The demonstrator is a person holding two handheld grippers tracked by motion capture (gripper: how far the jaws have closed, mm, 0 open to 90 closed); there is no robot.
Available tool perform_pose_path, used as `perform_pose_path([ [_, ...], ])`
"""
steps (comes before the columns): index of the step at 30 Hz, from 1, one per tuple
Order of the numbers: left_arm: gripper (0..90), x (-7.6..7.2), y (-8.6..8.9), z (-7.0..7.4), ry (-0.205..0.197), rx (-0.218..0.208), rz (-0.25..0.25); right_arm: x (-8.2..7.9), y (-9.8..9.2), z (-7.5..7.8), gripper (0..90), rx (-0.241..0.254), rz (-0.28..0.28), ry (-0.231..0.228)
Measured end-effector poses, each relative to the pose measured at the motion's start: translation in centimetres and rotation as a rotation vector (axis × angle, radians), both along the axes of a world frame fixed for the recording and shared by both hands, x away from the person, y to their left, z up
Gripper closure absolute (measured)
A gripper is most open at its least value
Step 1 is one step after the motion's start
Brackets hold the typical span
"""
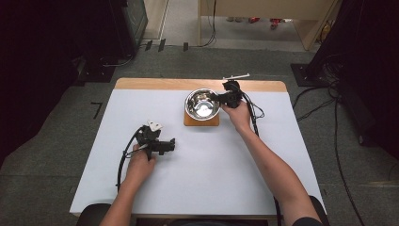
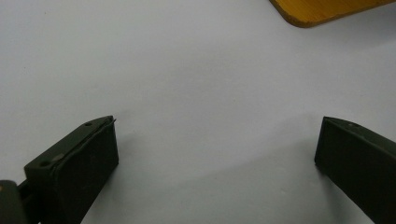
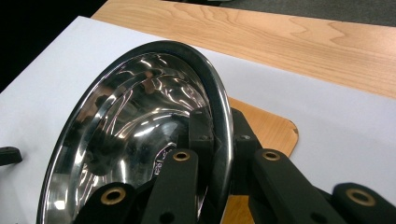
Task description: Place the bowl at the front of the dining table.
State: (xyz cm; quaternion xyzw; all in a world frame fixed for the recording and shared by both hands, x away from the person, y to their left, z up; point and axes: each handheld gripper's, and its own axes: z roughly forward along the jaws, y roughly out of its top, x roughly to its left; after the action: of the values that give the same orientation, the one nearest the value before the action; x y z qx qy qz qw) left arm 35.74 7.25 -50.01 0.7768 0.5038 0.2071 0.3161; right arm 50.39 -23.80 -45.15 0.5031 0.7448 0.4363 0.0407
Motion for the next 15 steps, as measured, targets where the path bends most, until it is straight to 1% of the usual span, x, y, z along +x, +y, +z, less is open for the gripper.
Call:
perform_pose_path([
  [3,0.0,0.0,0.0,0.0,-0.001,0.001,0.0,0.01,0.11,-0.15,84.0,-0.003,0.001,-0.006],
  [6,0.0,0.0,0.0,0.0,0.0,0.001,0.0,0.01,0.07,-0.22,84.0,-0.02,-0.005,-0.02],
  [10,0.0,0.0,0.0,0.0,0.0,0.001,0.0,0.08,-0.12,-0.41,84.0,-0.026,-0.014,-0.02],
  [15,0.0,0.0,0.0,0.0,0.0,0.001,0.0,0.14,-0.15,-0.76,84.0,-0.044,-0.027,-0.02],
])
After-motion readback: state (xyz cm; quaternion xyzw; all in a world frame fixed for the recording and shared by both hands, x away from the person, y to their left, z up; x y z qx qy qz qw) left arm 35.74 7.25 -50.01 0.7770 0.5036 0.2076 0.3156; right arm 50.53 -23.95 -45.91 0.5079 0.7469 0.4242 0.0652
